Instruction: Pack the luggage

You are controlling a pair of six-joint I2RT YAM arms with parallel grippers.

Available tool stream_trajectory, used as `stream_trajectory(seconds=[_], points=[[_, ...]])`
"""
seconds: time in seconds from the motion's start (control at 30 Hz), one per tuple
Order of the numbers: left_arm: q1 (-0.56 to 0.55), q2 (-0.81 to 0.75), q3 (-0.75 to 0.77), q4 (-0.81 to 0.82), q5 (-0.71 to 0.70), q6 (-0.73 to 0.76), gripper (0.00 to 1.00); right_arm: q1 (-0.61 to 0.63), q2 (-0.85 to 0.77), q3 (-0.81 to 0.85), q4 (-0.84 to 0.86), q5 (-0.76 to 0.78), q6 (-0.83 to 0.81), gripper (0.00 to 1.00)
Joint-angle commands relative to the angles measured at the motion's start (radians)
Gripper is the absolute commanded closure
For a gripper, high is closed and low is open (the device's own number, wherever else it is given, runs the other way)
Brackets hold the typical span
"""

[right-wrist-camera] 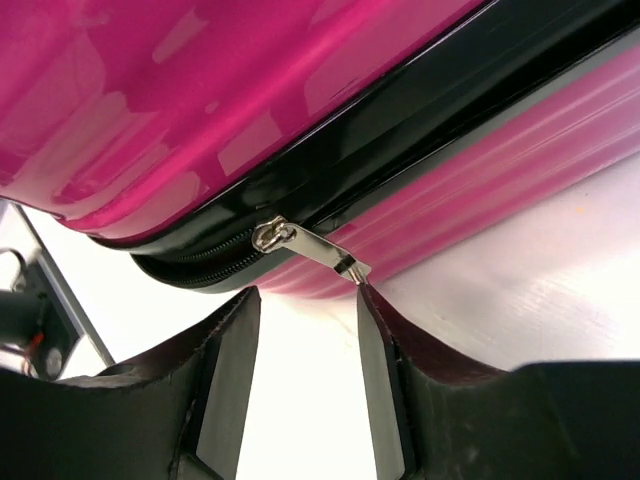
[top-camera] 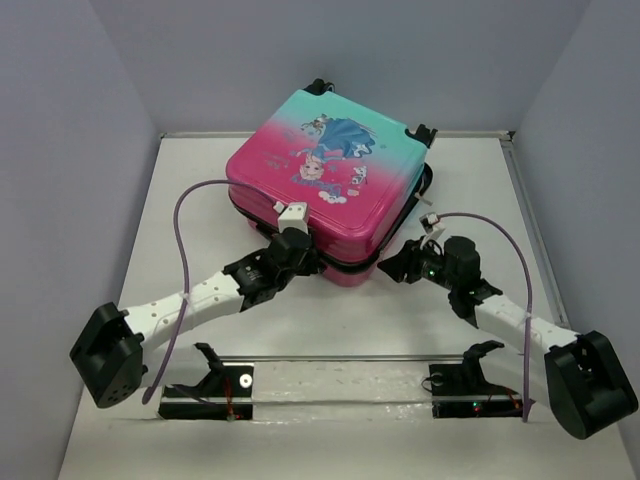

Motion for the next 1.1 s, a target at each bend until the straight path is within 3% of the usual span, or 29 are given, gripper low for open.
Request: stream_trajectory(seconds=[0.0,0.03,0.1,0.17,0.3,0.43,0.6,0.83,1.07], points=[[0.031,-0.095,-0.047,0.184,-0.047,-0.026,0.63,0.016,-0.034,0.017,0.019,0.036,-0.080,0.56],[0.031,-0.111,-0.062,0.178,-0.044,-0.026,0.63,0.016,-0.052,0.013,0.022,0.062,-0.085,0.56],[0.031,-0.164,-0.093,0.168,-0.025,-0.023,0.63,0.016,-0.057,0.014,0.027,0.093,-0.097,0.46],[0.031,-0.200,-0.098,0.144,0.004,-0.011,0.64,0.016,-0.025,0.051,0.031,0.052,-0.121,0.41],[0.031,-0.228,-0.113,0.105,0.056,-0.017,0.74,0.016,0.068,0.114,0.036,-0.037,-0.174,0.41],[0.031,-0.216,-0.165,0.115,0.059,-0.040,0.91,0.016,0.075,0.115,0.013,-0.049,-0.217,0.46],[0.031,-0.164,-0.197,0.182,0.111,-0.037,0.91,0.016,0.105,0.054,0.112,-0.026,-0.201,0.51],[0.030,-0.102,-0.179,0.306,0.180,-0.029,0.91,0.016,0.223,0.042,0.299,-0.160,-0.160,0.59],[0.022,-0.009,-0.132,0.346,0.197,-0.009,0.91,0.016,0.184,-0.027,0.349,-0.154,-0.114,0.61]])
